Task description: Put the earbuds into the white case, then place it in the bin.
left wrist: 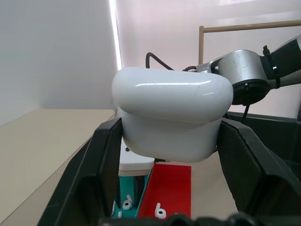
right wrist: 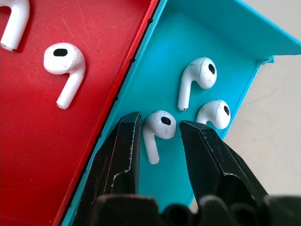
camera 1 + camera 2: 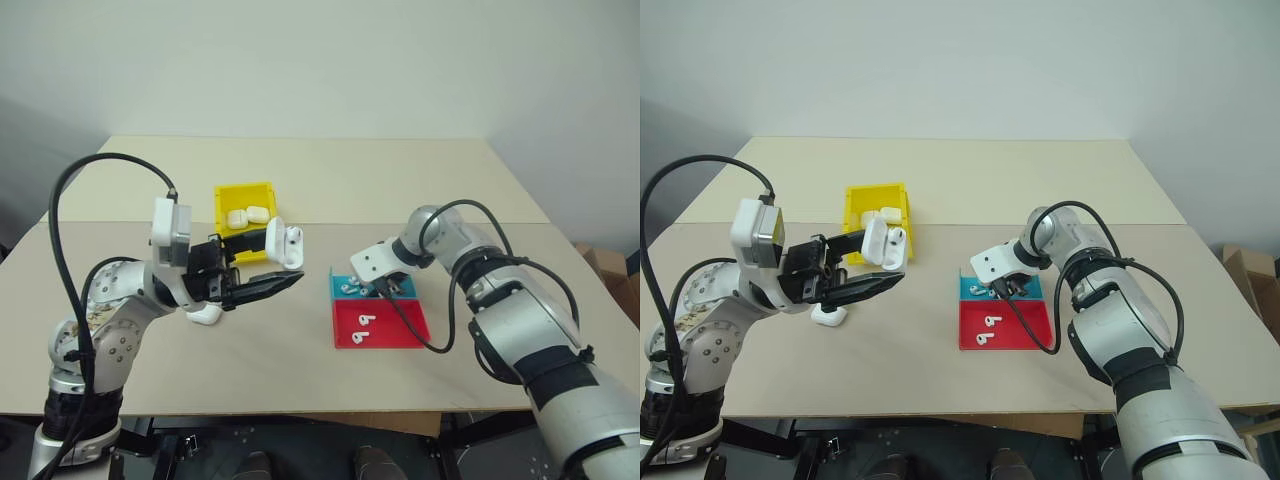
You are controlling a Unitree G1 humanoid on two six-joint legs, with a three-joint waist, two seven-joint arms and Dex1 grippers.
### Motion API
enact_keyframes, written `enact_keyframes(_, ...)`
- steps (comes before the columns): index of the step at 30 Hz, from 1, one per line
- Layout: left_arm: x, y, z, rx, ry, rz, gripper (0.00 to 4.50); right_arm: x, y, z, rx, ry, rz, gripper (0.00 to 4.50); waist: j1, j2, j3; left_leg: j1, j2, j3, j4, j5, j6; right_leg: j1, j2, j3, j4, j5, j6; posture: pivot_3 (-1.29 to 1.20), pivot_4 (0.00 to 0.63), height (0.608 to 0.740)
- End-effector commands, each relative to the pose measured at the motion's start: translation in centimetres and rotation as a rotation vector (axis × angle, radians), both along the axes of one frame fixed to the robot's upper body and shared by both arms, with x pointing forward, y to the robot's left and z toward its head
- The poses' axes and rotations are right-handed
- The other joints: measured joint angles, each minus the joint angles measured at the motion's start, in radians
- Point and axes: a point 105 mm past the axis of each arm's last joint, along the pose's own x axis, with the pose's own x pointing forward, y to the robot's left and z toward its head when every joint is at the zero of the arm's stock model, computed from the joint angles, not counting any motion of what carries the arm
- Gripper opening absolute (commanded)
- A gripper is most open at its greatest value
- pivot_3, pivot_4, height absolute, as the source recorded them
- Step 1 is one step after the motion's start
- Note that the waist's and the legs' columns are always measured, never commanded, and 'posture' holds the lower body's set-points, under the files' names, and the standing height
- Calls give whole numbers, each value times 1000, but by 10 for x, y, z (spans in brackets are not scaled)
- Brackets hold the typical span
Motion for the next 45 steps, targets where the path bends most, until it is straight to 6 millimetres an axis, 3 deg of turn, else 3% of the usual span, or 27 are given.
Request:
enact_keyframes(1, -7, 2, 9, -3, -54, 0, 2773, -1, -4, -3, -17, 11, -4, 861, 0, 0, 0, 0, 0, 0, 0, 0, 0, 0, 0, 0, 0, 0, 0, 0, 150, 740)
enact_keyframes(2, -7, 2, 9, -3, -54, 1, 2773, -1, -4, -3, -17, 11, -6, 647, 0, 0, 0, 0, 0, 0, 0, 0, 0, 0, 0, 0, 0, 0, 0, 0, 150, 740)
enact_keyframes(11, -6, 0, 10, -6, -56, -11, 2773, 5, -3, 3, 41, -14, -56, 625, 0, 0, 0, 1, 0, 0, 0, 0, 0, 1, 0, 0, 1, 0, 0, 0, 150, 740)
enact_keyframes(17, -3, -5, 11, -10, -53, -51, 2773, 9, -17, 47, 287, 24, -169, 625, 4, 0, 0, 0, 0, 0, 0, 0, 0, 0, 0, 0, 0, 0, 0, 0, 150, 740)
enact_keyframes(23, 6, -12, 15, -26, -62, -91, 2773, -26, -39, 107, 680, 154, -176, 625, 29, 1, 1, -2, 0, -1, 0, 0, 0, 1, 0, -1, -2, 0, 0, 0, 150, 740)
enact_keyframes(27, 14, -19, 12, -40, -59, -107, 2773, -67, -33, 156, 1120, 308, -271, 625, 29, 1, 1, -2, 0, -1, 0, 0, 0, 0, 0, -1, -1, 0, 0, 0, 150, 740)
enact_keyframes(32, 21, -31, 9, -54, -37, -161, 2773, -111, -18, 189, 1437, 503, -287, 625, 25, 1, 1, 0, 0, -1, 0, 0, 0, -1, 0, 0, 3, 0, 0, 0, 150, 740)
enact_keyframes(36, 27, -40, 8, -51, -32, -192, 2773, -124, -2, 194, 1536, 563, -317, 625, 26, 1, 1, 0, -1, -2, 1, 0, 0, 0, 1, -1, 3, 0, 0, 0, 150, 740)
enact_keyframes(40, 36, -48, 12, -68, -24, -203, 2773, -139, 18, 180, 1520, 587, -313, 625, 28, 1, 1, -2, -1, -2, 1, 0, 0, -1, 1, -1, 1, 0, 0, 0, 150, 740)
enact_keyframes(45, 39, -51, 14, -68, -30, -213, 2773, -141, 28, 168, 1487, 583, -352, 625, 25, 1, 1, -4, -1, -2, 1, 0, 1, -1, 0, -1, -1, 0, 1, 0, 150, 740)
